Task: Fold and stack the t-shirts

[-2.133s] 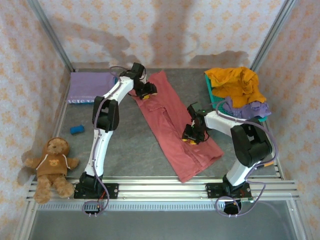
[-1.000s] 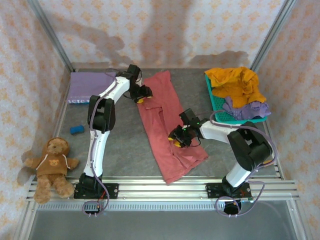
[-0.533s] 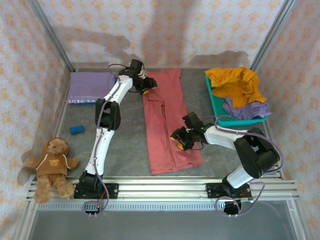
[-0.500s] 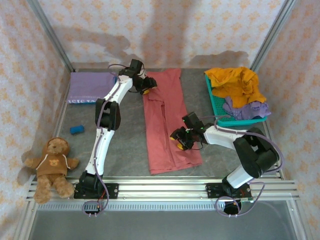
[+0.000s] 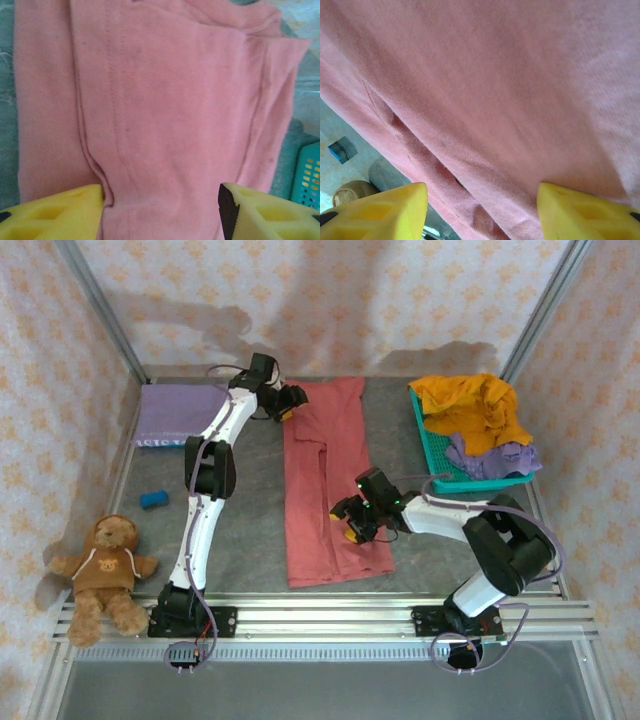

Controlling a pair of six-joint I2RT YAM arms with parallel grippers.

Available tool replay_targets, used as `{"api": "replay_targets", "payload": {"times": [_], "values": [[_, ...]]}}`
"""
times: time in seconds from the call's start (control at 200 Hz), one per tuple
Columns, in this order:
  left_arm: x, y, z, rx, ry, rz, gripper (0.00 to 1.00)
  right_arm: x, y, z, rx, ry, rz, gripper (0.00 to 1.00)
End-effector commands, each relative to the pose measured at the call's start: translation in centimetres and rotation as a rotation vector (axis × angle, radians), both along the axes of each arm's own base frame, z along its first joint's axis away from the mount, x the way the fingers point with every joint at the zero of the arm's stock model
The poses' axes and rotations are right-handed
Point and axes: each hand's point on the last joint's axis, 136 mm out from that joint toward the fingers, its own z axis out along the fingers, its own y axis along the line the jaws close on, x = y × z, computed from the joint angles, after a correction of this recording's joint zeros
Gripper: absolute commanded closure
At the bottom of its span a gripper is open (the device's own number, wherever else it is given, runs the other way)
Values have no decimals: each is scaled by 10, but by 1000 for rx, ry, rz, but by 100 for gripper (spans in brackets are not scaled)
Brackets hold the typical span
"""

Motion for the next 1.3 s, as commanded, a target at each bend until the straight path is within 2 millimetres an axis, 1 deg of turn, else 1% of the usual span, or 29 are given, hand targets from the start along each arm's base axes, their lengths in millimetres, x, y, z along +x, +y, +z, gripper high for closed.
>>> {"api": "replay_targets", "payload": {"times": [0.0,0.045,0.05,0.08,0.09,0.19,0.3,0.36,0.45,0.561,0.711,0.796,0.851,0.911,0.961,1.006,1.046,1.096,1.166,1.216,1.296], "values": [[-15,-5,63,12,-82,-30,36,-4,-23,7,-77,-13,-78,40],[-24,-10,56,22,-71,-39,36,-7,-30,8,-98,-12,-101,40],[-24,-11,57,22,-75,-41,36,-7,-31,8,-99,-11,-104,40],[-30,-15,50,25,-62,-49,36,-10,-35,7,-106,-3,-117,40],[-30,-16,52,23,-72,-51,36,-11,-36,7,-108,0,-121,40],[-46,-30,33,10,-28,-75,36,-19,-46,1,-118,19,-164,40],[-58,-43,17,17,9,-98,35,-26,-54,-8,-116,44,-198,40],[-61,-47,10,19,21,-104,35,-29,-56,-12,-111,63,-209,40],[-61,-52,2,16,30,-104,35,-34,-57,-18,-107,90,-218,39],[-58,-51,-9,29,42,-91,35,-41,-56,-23,-114,126,-218,39],[-49,-49,-27,37,71,-75,34,-48,-43,-26,-97,158,-192,39],[-40,-48,-30,26,72,-64,34,-53,-29,-26,-56,177,-179,39],[-36,-49,-27,12,71,-66,34,-57,-25,-25,-49,179,-170,39],[-34,-52,-15,-7,62,-77,35,-54,-29,-19,-64,150,-171,40],[-35,-53,-3,-11,48,-87,35,-50,-38,-7,-95,107,-170,40],[-37,-52,11,-8,25,-100,35,-45,-45,9,-138,59,-148,40],[-40,-50,26,1,1,-106,34,-43,-52,21,-184,26,-117,40],[-45,-47,48,13,-34,-112,34,-40,-57,37,-217,-7,-72,40],[-59,-42,75,27,-56,-115,34,-43,-65,47,-257,-3,11,40],[-75,-37,90,56,-65,-141,34,-48,-71,50,-288,5,85,40],[-108,-28,102,82,-35,-160,34,-58,-85,52,-354,19,189,42]]}}
